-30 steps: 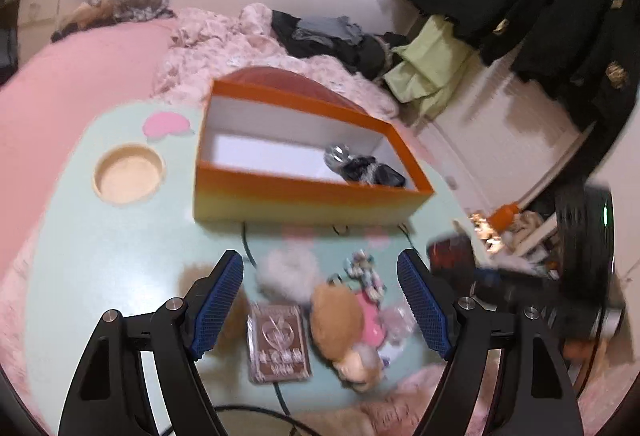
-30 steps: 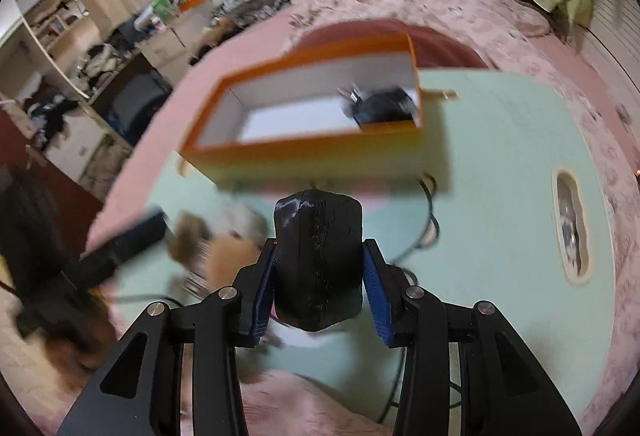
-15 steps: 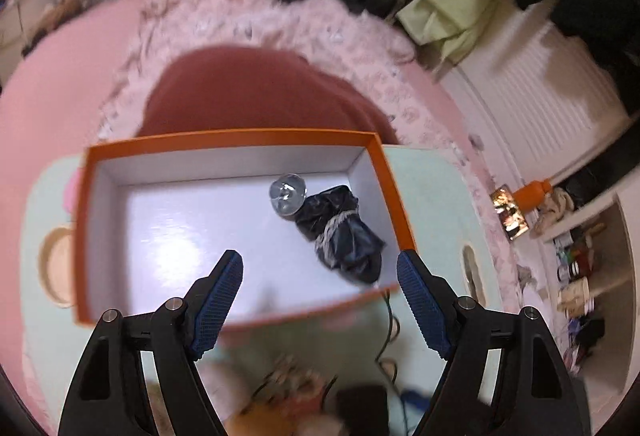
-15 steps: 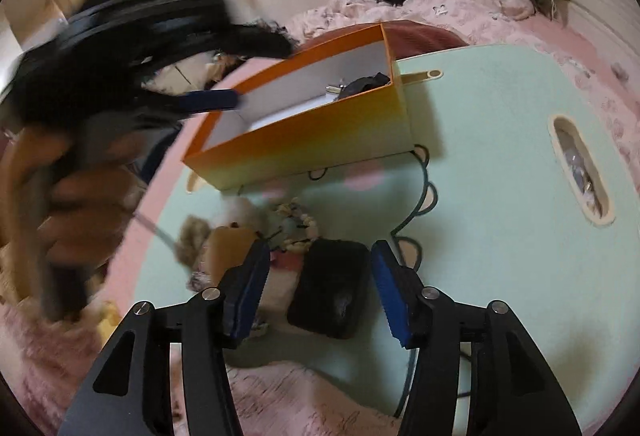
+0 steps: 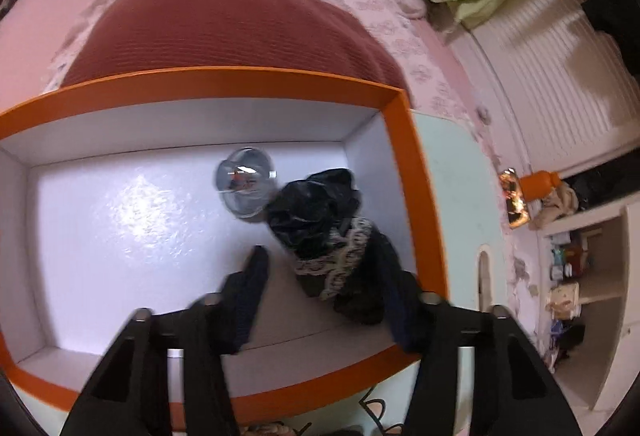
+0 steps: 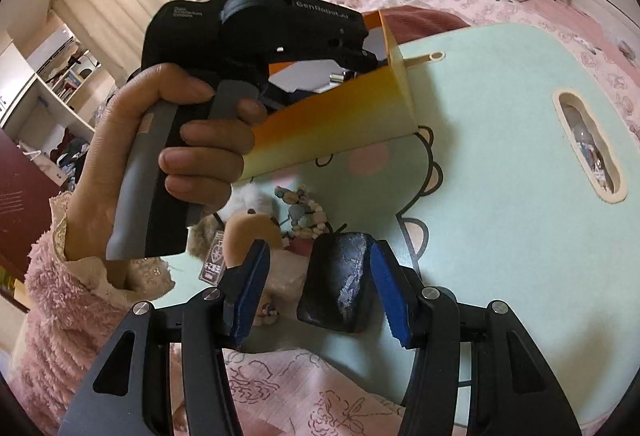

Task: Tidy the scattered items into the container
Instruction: 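Grasp the black lace-trimmed satin bag in the box with the left gripper, then lift the lace-trimmed bag out and lower it onto the table, open left gripper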

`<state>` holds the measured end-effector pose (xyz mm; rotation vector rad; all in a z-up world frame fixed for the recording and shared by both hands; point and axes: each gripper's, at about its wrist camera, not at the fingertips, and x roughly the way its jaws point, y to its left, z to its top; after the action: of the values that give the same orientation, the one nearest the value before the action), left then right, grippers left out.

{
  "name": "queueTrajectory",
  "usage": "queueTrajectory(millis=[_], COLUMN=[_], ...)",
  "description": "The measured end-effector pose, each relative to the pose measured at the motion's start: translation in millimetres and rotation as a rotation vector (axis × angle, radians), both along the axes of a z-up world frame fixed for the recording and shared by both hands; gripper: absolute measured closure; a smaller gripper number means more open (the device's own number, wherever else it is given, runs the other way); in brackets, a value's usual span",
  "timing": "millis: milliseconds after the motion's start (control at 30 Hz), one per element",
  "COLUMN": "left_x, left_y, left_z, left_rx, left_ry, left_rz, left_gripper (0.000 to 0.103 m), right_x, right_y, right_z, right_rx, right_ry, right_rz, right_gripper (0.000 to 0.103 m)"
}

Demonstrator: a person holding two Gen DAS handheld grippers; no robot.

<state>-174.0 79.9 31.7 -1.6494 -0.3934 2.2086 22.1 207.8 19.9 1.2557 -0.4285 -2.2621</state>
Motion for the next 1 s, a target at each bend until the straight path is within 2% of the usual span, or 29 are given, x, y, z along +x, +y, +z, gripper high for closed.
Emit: queueTrajectory(millis=[100, 233, 400, 500, 667, 733, 867, 933, 1000], left_x=[2, 8, 37, 67, 124, 140, 170, 177, 188], left_y=[-7, -18, -40, -66, -112, -127, -149, -154, -153], left_z=[-2, 5, 59, 97, 130, 129, 105, 86, 67], left_rx=[0.078, 0.123, 0.104, 0.142, 0.147, 0.129, 0.013, 0.022, 0.075], left_ry=[0.001, 0.008, 0.152, 0.249, 0.37, 0.385, 0.399, 0.364, 0.316], left_rz=[0.037, 0.056, 0.035, 0.004, 0.003, 0.013, 0.068, 0.065, 0.032], left_gripper=[0.074, 0.08, 0.08, 0.08, 0.08, 0.08, 0.079, 0.079, 0.079], right_x=[0, 1, 2, 3, 1, 1, -3, -4, -5], right_y=[1, 2, 5, 7, 10, 10, 9, 9, 10], right_z=[-3, -1, 3, 5, 5, 6, 9, 12, 15], right_rx=[-0.01, -0.015, -0.02, -0.021, -0.023, -0.022, -0.012, -0.007, -0.005], right_ry=[-0.016, -0.019, -0.006, -0.004, -0.003, -0.001, 0.011, 0.018, 0.024], right_rz=[0.003, -0.001, -0.009, -0.017, -0.029, -0.032, -0.038, -0.037, -0.041], right_gripper=[0.05, 0.05, 0.05, 0.049, 0.049, 0.049, 0.05, 0.049, 0.049])
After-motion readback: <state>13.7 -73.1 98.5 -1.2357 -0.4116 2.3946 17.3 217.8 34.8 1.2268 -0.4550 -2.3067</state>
